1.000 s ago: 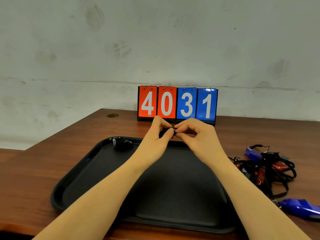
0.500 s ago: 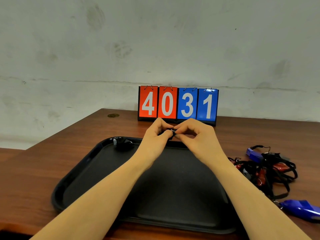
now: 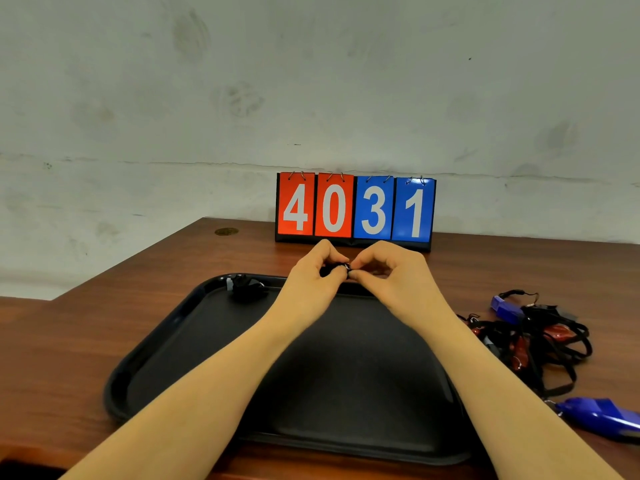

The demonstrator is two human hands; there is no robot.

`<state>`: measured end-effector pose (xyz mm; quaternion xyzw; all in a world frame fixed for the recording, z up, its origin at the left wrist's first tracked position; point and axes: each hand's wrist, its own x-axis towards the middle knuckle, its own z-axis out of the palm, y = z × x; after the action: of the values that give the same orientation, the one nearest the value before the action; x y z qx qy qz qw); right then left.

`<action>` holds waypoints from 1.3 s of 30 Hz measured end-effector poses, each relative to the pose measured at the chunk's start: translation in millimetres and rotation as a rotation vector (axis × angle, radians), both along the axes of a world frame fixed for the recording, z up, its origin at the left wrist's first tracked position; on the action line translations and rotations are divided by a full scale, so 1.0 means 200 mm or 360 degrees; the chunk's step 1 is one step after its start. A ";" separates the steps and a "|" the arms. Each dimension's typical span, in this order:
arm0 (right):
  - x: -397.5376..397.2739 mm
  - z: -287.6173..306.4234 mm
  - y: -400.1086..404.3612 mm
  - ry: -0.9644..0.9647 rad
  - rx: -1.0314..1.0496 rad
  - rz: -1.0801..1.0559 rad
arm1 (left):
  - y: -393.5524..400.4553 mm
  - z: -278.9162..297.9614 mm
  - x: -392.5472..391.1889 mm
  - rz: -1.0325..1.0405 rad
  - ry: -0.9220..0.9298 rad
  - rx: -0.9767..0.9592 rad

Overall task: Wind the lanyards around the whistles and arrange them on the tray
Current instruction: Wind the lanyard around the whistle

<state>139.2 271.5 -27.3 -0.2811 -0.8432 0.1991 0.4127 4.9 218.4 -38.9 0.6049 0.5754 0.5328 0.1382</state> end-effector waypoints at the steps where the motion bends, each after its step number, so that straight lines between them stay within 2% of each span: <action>1: 0.00 0.00 0.00 -0.0030 0.0019 -0.0005 | 0.00 0.00 0.00 -0.0009 0.0011 -0.0018; 7: 0.01 0.00 0.01 -0.0157 0.0051 0.0001 | -0.01 0.00 -0.01 -0.0049 0.0066 -0.0172; 18: 0.03 0.00 0.02 -0.0260 0.0025 0.0068 | -0.02 0.00 0.00 -0.0065 0.0211 -0.0183; 25: 0.02 -0.01 0.02 -0.0195 0.0052 0.0009 | -0.03 0.00 0.02 -0.0192 0.0115 -0.0202; 31: 0.03 -0.01 0.02 -0.0030 -0.0065 0.0125 | -0.02 0.00 -0.02 -0.0108 0.0043 -0.0180; 39: 0.05 0.01 0.03 -0.0167 -0.0076 0.0165 | -0.03 -0.01 -0.02 -0.0058 0.0128 -0.0228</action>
<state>148.3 277.8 -25.5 -0.2569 -0.8722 0.2251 0.3502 1.5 213.2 -40.5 0.6248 0.6060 0.4629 0.1677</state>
